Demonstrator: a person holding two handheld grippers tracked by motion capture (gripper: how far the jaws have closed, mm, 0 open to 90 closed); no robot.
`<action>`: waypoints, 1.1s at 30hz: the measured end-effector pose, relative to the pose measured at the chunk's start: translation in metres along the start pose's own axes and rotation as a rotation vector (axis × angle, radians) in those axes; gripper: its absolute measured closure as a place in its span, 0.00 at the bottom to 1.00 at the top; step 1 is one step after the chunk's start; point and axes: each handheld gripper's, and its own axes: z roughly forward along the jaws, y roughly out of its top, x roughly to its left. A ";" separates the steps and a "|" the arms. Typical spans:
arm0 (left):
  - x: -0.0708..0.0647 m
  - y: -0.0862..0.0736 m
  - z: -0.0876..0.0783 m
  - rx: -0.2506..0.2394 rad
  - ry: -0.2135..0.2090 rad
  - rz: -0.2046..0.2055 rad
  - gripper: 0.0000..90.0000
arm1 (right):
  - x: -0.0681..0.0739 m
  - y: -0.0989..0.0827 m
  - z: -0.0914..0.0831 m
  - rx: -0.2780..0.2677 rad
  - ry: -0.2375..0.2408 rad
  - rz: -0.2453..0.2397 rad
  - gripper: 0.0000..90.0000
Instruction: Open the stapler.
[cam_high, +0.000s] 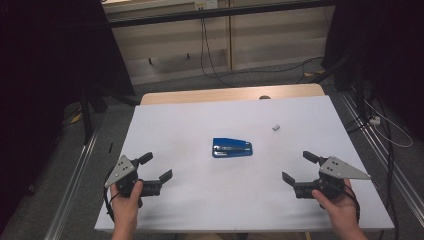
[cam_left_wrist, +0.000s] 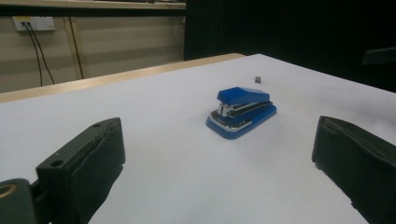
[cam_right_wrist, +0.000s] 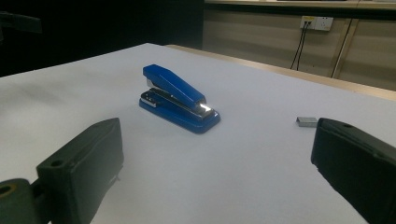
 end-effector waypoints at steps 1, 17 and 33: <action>0.000 0.000 0.000 0.002 -0.001 0.000 0.03 | 0.000 0.000 0.000 0.000 0.000 0.000 0.02; -0.007 0.006 0.023 0.013 -0.055 -0.014 0.02 | -0.002 0.002 0.011 0.012 -0.003 -0.019 0.03; -0.015 0.006 0.073 0.120 -0.103 0.011 0.03 | 0.000 0.007 0.035 0.043 0.001 -0.043 0.03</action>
